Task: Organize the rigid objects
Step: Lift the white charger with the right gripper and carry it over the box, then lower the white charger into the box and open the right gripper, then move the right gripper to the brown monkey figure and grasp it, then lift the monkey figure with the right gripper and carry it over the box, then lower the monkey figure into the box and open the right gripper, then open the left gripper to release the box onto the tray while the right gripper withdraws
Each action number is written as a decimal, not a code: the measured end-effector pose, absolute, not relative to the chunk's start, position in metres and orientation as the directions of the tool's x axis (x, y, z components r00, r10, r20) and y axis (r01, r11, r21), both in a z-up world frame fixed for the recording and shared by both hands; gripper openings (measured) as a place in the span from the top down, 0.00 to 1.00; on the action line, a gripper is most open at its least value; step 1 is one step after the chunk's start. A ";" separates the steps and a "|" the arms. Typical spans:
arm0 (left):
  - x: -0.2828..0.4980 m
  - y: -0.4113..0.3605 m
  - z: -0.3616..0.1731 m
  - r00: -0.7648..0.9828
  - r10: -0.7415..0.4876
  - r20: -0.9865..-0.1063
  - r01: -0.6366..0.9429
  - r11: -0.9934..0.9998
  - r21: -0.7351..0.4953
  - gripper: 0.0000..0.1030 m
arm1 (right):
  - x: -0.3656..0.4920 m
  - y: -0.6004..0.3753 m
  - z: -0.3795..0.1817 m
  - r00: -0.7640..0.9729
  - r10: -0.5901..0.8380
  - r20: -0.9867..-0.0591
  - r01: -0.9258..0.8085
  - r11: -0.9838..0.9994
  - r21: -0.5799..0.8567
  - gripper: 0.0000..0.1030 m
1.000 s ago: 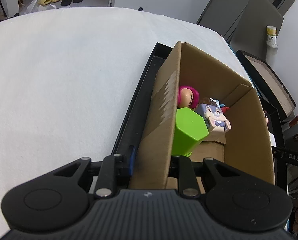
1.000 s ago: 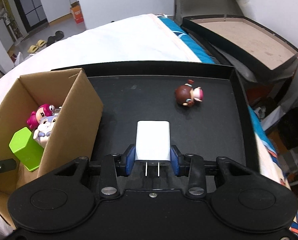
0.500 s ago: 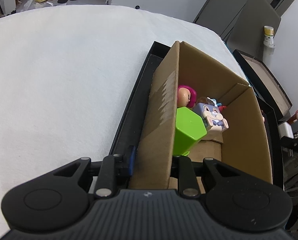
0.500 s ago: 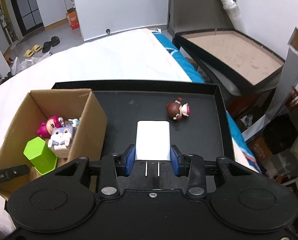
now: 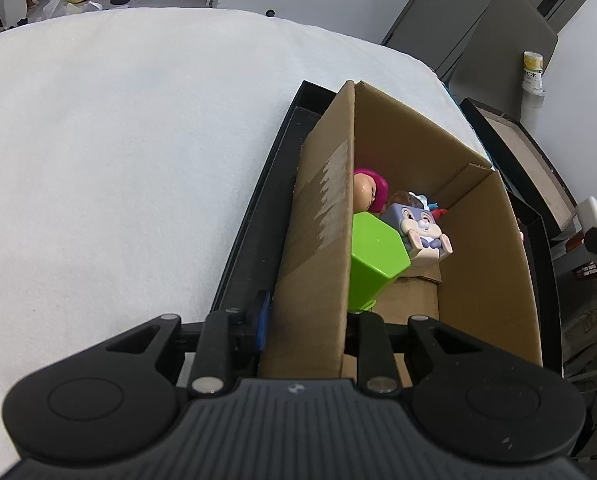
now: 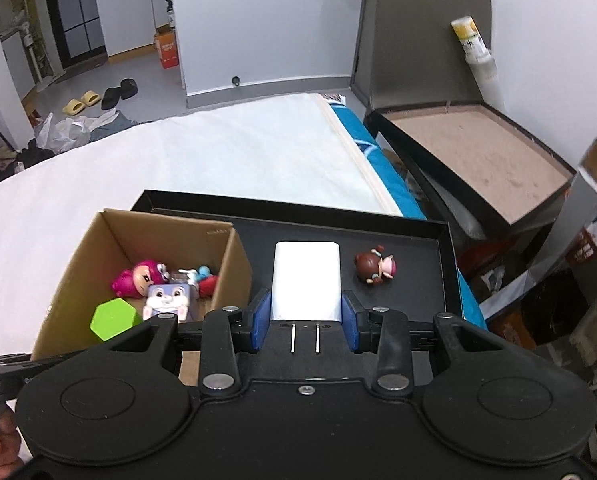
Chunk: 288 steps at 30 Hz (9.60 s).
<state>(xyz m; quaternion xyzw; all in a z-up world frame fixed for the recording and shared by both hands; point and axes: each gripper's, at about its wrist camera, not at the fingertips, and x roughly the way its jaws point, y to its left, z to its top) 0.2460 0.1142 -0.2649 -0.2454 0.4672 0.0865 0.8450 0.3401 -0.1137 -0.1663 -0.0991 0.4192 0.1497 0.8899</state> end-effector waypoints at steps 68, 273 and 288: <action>0.245 0.119 -0.268 0.563 -0.114 -0.819 -0.368 0.852 -0.371 0.74 | 0.370 -0.119 -0.165 0.591 0.158 -0.791 -0.336 0.940 -0.063 0.58; 0.170 0.066 -0.057 0.605 -0.015 -0.796 -0.227 0.955 -0.191 0.15 | 0.242 -0.196 -0.063 0.637 0.365 -0.678 -0.285 0.930 0.233 0.00; 0.129 0.053 -0.013 0.670 -0.027 -0.742 -0.179 0.964 -0.197 0.10 | 0.206 -0.205 -0.031 0.682 0.338 -0.649 -0.259 0.941 0.218 0.00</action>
